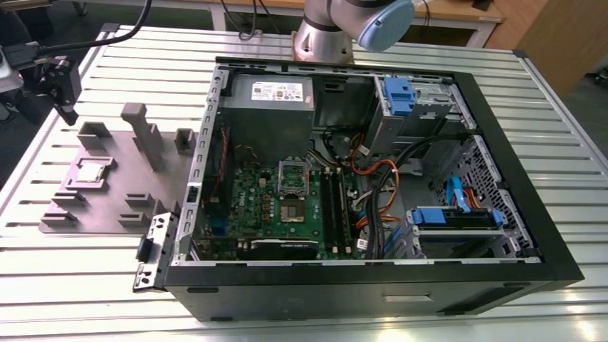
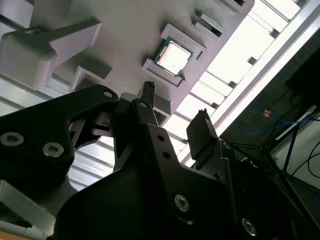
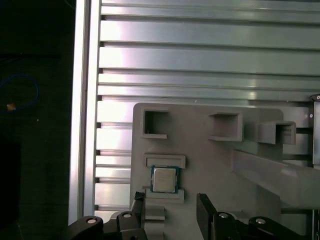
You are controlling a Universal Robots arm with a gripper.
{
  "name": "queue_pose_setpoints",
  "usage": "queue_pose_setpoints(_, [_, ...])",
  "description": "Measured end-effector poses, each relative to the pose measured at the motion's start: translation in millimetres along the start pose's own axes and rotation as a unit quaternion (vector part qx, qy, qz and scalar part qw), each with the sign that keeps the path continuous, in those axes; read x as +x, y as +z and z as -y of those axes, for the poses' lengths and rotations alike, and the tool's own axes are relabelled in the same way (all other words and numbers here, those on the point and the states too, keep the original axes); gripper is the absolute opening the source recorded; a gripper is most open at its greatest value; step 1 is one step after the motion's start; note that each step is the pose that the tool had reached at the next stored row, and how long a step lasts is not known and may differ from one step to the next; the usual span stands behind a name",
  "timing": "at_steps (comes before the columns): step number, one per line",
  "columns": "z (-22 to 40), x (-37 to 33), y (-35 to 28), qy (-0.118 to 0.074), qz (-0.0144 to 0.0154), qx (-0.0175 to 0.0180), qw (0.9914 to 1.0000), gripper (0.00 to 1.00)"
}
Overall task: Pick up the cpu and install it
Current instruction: 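Pick up the cpu and move it towards the insertion slot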
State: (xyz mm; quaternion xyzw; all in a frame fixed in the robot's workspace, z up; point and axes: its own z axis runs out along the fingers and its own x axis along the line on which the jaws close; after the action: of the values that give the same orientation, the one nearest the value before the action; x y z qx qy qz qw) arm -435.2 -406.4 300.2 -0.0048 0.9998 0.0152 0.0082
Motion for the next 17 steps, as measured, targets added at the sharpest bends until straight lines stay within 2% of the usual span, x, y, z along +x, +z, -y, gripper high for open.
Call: queue_pose_setpoints(17, [0.1,-0.5,3.0,0.0,0.0,0.0001,1.0,0.53])
